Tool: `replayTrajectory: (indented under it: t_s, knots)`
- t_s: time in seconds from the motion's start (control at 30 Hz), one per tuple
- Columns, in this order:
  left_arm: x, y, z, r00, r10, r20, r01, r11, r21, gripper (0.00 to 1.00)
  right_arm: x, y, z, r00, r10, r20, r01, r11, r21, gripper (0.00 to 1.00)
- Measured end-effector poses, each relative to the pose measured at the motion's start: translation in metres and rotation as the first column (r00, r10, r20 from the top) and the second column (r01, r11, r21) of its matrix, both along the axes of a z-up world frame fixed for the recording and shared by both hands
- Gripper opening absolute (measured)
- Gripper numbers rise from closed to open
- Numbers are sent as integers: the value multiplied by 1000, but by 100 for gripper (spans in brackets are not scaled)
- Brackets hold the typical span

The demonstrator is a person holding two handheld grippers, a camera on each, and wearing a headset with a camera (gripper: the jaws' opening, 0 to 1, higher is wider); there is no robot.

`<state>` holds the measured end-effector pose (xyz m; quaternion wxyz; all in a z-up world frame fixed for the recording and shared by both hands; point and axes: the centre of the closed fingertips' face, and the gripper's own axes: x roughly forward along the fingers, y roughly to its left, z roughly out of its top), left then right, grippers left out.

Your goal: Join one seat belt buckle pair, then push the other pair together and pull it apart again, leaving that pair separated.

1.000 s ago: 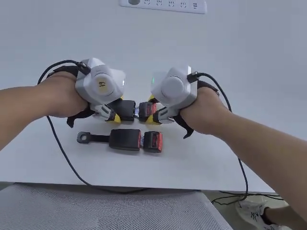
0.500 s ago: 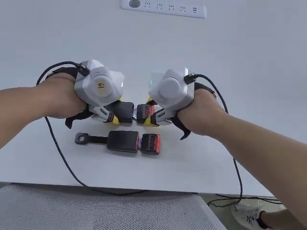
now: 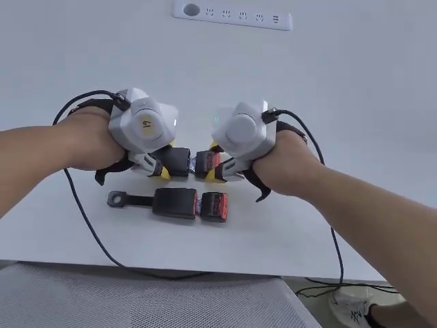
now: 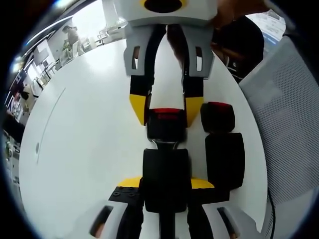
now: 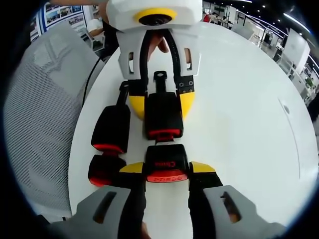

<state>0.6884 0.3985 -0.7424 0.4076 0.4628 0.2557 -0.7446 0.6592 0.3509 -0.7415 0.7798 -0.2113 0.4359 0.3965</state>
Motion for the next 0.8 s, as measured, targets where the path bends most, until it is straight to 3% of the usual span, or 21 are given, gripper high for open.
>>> replayTrajectory:
  t_s: [0.43, 0.8]
  knots:
    - [-1, 1, 0, 1000, 0, 0, 0, 1000, -2, 33, -7, -7, 1, 1000, -9, 13, 8, 1000, 26, 31]
    - [-1, 1, 0, 1000, 7, -3, -7, 1000, -5, 33, -33, -30, 2, 1000, -30, 0, 30, 1000, 1, 32]
